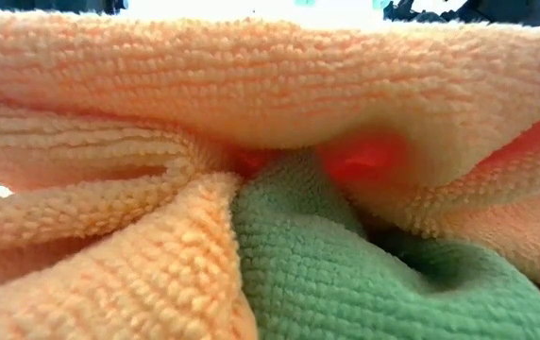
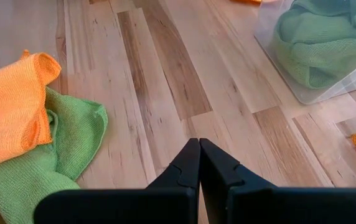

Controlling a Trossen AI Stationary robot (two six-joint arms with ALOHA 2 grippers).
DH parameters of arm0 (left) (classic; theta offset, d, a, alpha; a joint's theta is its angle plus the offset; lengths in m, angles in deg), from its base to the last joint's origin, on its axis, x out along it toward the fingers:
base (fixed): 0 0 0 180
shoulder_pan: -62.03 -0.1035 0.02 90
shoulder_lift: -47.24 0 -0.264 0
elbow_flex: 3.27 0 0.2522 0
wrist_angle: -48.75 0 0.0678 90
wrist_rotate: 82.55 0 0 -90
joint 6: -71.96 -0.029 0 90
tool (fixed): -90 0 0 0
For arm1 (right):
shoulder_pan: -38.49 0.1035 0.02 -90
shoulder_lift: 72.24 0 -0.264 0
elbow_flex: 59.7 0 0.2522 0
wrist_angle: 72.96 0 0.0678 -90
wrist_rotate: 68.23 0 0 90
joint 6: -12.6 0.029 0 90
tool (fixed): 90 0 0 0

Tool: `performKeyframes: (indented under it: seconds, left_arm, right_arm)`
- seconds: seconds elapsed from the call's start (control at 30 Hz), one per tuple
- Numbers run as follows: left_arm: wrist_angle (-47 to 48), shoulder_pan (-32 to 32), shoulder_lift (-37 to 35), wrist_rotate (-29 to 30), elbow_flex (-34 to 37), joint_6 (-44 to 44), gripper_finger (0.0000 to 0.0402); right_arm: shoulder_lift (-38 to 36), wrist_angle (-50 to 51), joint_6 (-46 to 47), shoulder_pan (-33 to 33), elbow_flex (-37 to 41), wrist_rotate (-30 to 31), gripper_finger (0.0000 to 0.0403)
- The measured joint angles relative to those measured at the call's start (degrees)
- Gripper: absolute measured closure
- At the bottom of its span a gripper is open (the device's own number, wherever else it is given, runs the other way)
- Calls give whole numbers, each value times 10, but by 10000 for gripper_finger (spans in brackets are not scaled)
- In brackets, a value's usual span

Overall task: Sort microfiber towel by color & place in baskets
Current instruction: Put the green microfiber towel into the top transparent bin

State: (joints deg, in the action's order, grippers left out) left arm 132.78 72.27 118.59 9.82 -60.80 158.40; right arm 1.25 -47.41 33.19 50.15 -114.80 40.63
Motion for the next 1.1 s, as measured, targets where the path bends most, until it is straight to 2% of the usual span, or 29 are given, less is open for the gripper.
performKeyframes:
  seconds: [0.3,0.53,0.7,0.8,1.1]
  left_arm:
    - [7,4,37,-18,-1,3,359]
    - [8,7,85,-4,-1,-39,361]
    - [21,7,84,-3,-3,-47,395]
    - [56,7,74,-1,-21,-51,399]
    - [171,20,46,115,-153,-51,401]
  right_arm:
    - [0,0,-1,0,0,0,402]
    - [0,0,0,0,0,0,402]
    - [0,0,1,0,0,0,402]
    - [0,0,0,0,0,0,402]
    - [0,0,-1,0,0,0,402]
